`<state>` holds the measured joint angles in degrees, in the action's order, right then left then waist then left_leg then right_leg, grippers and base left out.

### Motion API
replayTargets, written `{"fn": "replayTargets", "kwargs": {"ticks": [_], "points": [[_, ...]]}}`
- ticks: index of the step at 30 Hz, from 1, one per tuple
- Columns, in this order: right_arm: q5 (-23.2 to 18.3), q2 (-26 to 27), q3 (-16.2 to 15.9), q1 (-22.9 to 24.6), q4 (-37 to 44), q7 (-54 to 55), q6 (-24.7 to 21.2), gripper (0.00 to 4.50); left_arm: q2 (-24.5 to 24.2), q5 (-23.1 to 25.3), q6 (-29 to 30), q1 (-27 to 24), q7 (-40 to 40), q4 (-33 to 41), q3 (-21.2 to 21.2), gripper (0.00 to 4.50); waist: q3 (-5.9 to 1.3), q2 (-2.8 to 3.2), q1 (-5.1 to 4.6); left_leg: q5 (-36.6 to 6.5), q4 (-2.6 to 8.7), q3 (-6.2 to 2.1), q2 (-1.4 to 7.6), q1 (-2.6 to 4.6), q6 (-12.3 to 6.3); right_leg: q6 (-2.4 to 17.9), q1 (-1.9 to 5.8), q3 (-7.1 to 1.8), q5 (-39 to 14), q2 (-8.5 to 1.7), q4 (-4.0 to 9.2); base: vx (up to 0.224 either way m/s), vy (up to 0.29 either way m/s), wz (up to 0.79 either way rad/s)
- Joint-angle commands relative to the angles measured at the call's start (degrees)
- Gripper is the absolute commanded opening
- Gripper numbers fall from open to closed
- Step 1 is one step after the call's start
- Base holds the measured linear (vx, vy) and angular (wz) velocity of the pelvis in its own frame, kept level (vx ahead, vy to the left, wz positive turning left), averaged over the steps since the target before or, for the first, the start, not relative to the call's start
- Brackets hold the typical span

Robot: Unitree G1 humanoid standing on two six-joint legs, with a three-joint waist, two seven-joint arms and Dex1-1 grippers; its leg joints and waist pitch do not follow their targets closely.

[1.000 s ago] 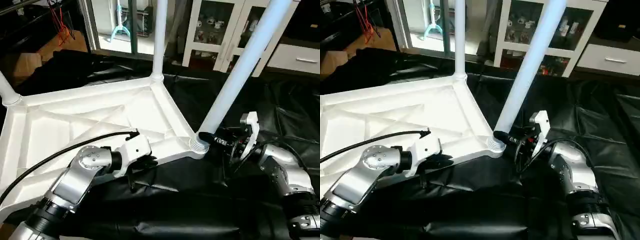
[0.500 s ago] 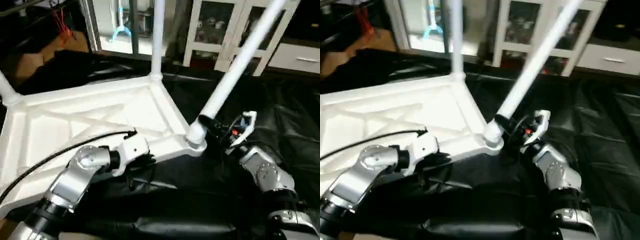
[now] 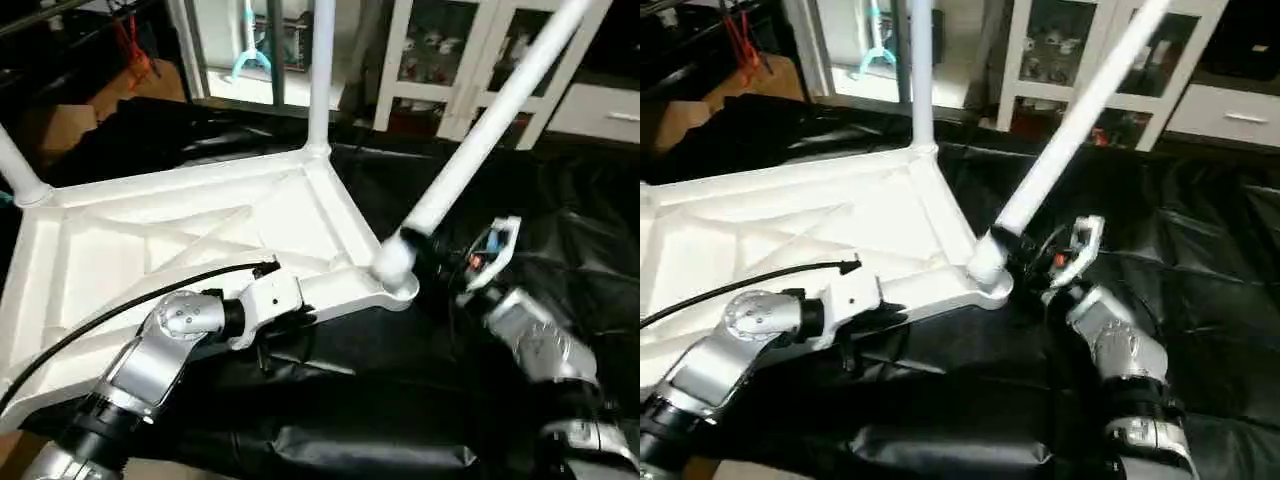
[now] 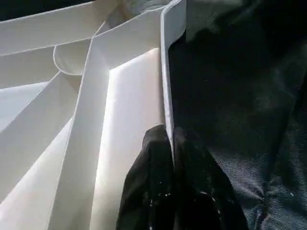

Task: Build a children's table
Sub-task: Insert table leg to table base

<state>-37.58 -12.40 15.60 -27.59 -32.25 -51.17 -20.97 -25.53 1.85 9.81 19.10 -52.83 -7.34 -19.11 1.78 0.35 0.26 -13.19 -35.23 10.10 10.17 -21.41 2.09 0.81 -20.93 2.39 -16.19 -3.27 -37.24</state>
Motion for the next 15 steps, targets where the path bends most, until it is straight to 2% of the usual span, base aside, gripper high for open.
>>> {"fn": "replayTargets", "kwargs": {"ticks": [1, 2, 3, 4, 5, 6, 7, 8, 9, 10, 11, 12, 13, 15], "points": [[1.61, -2.23, 1.04, -2.37, 1.97, -1.43, 5.27, 1.86, 1.72, -5.12, -3.31, 1.30, -0.31, 0.91, 2.88, 0.55, -3.54, -0.40, 0.45, 10.33, 2.63, -1.09, 3.27, 0.72, -9.98, 17.22, 2.92, -2.50, 23.37, -4.79, 2.33, 0.000, 0.000, 0.00], [3.10, -3.13, 0.21, -2.86, 2.54, -2.27, 7.30, 1.86, 2.41, -6.75, -3.02, 1.62, -0.23, 1.41, 4.32, 0.55, -3.84, -0.16, 0.66, 11.59, 2.45, -1.10, 3.36, 0.98, -9.90, 17.34, 2.88, -2.38, 25.36, -4.62, 2.14, 0.000, 0.000, 0.00], [4.08, -3.78, -0.18, -3.46, 3.07, -2.42, 8.80, 1.86, 2.80, -8.09, -3.07, 1.94, -0.39, 1.85, 5.49, 0.62, -3.87, -0.25, 0.64, 12.66, 2.32, -1.11, 3.37, 1.02, -10.04, 17.45, 2.80, -2.34, 26.88, -4.43, 1.90, 0.000, 0.000, 0.00], [4.52, -4.29, -0.02, -4.43, 3.53, -1.76, 9.67, 1.86, 3.13, -9.36, -3.19, 2.42, -0.32, 2.07, 6.79, 0.77, -4.04, -0.32, 0.81, 15.32, 2.07, -1.20, 3.22, 0.88, -10.67, 17.23, 2.91, -2.22, 30.19, -4.23, 1.45, 0.000, 0.000, 0.00], [4.87, -4.69, 0.02, -5.24, 3.97, -1.50, 10.42, 1.86, 3.46, -11.01, -3.03, 2.81, -0.51, 2.32, 8.21, 0.98, -4.26, -0.04, 0.92, 17.31, 1.75, -1.29, 2.95, 0.77, -11.29, 16.99, 2.93, -2.20, 33.22, -4.13, 1.03, 0.000, 0.000, 0.00], [5.05, -4.91, 0.08, -6.00, 4.76, -1.25, 10.80, 1.86, 4.10, -13.68, -2.46, 3.23, -0.88, 2.65, 10.39, 0.97, -4.36, 0.12, 0.94, 18.04, 1.58, -1.33, 2.90, 0.67, -11.61, 16.73, 2.90, -2.19, 34.47, -4.02, 0.94, 0.000, 0.000, 0.00], [5.50, -5.10, -0.34, -6.25, 5.67, -1.17, 10.74, 1.86, 4.86, -15.99, -1.39, 3.94, -0.54, 2.89, 12.48, 0.98, -4.29, -0.01, 0.85, 18.34, 1.50, -1.31, 2.86, 0.37, -11.75, 16.45, 2.96, -2.20, 36.29, -4.00, 0.84, 0.000, 0.000, 0.00], [5.70, -5.17, -0.57, -6.23, 5.95, -1.24, 10.73, 1.86, 5.01, -16.48, -1.19, 4.17, -0.39, 2.90, 12.98, 1.09, -4.21, -0.18, 1.07, 16.53, 1.46, -1.09, 2.72, 0.32, -11.37, 16.60, 2.93, -2.31, 36.41, -4.06, 0.95, 0.000, 0.000, 0.00], [6.38, -5.40, -1.32, -6.18, 6.86, -1.48, 10.70, 1.86, 5.52, -18.12, -0.53, 4.96, 0.11, 2.92, 14.66, 1.27, -4.10, 0.22, 1.14, 14.68, 1.58, -1.13, 2.77, 0.18, -10.76, 16.64, 2.95, -2.25, 35.42, -4.09, 1.05, 0.000, 0.000, 0.00], [6.84, -5.55, -1.86, -6.13, 7.37, -1.65, 10.72, 1.86, 5.86, -19.10, -0.09, 5.57, 0.59, 2.83, 15.73, 1.27, -4.10, 0.22, 1.14, 14.68, 1.58, -1.13, 2.77, 0.18, -10.76, 16.64, 2.95, -2.25, 35.42, -4.09, 1.05, 0.000, 0.000, 0.00], [9.14, -6.15, -4.24, -5.65, 9.41, -1.86, 11.09, 1.86, 7.50, -22.28, 2.06, 8.97, 4.16, 2.27, 19.79, 1.40, -4.12, 0.59, 1.48, 12.81, 1.63, -1.22, 2.83, 0.24, -9.96, 16.82, 2.95, -2.18, 33.28, -4.16, 1.07, 0.000, 0.000, 0.00], [11.38, -6.67, -6.48, -5.05, 11.00, -2.04, 11.57, 1.86, 9.14, -24.46, 3.70, 12.38, 7.84, 1.88, 22.62, 1.40, -4.05, 0.49, 1.51, 12.21, 1.66, -1.12, 2.98, 0.38, -9.44, 16.89, 2.81, -2.13, 32.41, -3.97, 1.23, 0.000, 0.000, 0.00], [12.79, -7.05, -8.00, -4.67, 11.82, -2.16, 12.19, 1.86, 10.17, -26.03, 4.61, 14.62, 10.38, 1.60, 24.30, 1.44, -4.18, 0.31, 1.82, 11.94, 1.50, -1.26, 3.14, 0.53, -8.77, 17.58, 2.92, -2.14, 31.92, -4.08, 1.16, 0.000, 0.000, 0.00], [15.35, -7.21, -10.82, -4.22, 13.38, -1.83, 12.68, 1.86, 12.58, -29.45, 6.19, 19.12, 12.57, 1.94, 25.22, 1.74, -3.93, 0.35, 2.20, 10.88, 1.49, -1.18, 2.98, 0.25, -8.63, 18.06, 2.82, -2.23, 30.45, -4.31, 1.36, 0.000, 0.000, 0.00]]}}
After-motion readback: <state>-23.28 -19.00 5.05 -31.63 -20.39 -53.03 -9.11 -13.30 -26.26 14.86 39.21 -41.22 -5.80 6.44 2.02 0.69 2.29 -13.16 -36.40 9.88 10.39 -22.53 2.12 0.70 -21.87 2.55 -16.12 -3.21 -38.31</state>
